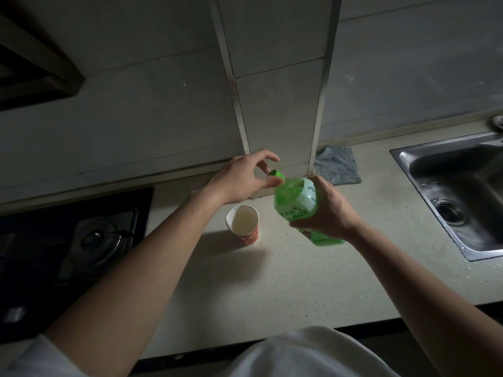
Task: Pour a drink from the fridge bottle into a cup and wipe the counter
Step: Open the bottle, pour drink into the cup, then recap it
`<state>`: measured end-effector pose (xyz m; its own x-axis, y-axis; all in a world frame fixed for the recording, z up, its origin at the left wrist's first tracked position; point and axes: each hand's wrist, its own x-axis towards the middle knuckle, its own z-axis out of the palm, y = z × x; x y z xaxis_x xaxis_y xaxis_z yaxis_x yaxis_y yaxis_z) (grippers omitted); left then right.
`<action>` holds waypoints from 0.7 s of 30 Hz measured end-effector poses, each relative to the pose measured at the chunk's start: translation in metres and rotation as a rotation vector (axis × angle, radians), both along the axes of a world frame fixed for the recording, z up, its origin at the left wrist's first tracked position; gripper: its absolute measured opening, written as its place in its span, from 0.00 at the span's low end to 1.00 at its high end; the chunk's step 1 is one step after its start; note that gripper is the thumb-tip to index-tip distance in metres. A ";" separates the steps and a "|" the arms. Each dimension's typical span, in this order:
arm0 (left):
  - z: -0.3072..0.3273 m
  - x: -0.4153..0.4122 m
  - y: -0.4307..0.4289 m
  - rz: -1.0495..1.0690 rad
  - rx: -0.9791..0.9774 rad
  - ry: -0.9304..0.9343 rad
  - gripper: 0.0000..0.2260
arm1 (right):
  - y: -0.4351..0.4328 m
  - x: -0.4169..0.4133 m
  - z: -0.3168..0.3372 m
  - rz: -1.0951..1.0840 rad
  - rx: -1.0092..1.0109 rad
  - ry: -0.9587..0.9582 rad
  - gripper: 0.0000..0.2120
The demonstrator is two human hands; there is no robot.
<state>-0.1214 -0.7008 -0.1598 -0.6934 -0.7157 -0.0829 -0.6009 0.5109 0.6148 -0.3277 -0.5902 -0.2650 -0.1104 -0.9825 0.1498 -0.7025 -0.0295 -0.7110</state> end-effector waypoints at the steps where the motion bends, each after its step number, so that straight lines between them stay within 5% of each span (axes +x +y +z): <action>1: 0.000 -0.001 0.001 0.041 -0.019 -0.019 0.21 | 0.000 0.000 0.001 -0.001 -0.003 0.002 0.42; 11: -0.003 -0.002 0.000 -0.014 -0.094 -0.024 0.10 | 0.000 0.001 0.003 0.016 0.008 0.003 0.42; 21: 0.000 -0.005 0.002 0.116 -0.141 -0.084 0.18 | -0.001 0.002 0.005 -0.007 0.000 0.074 0.42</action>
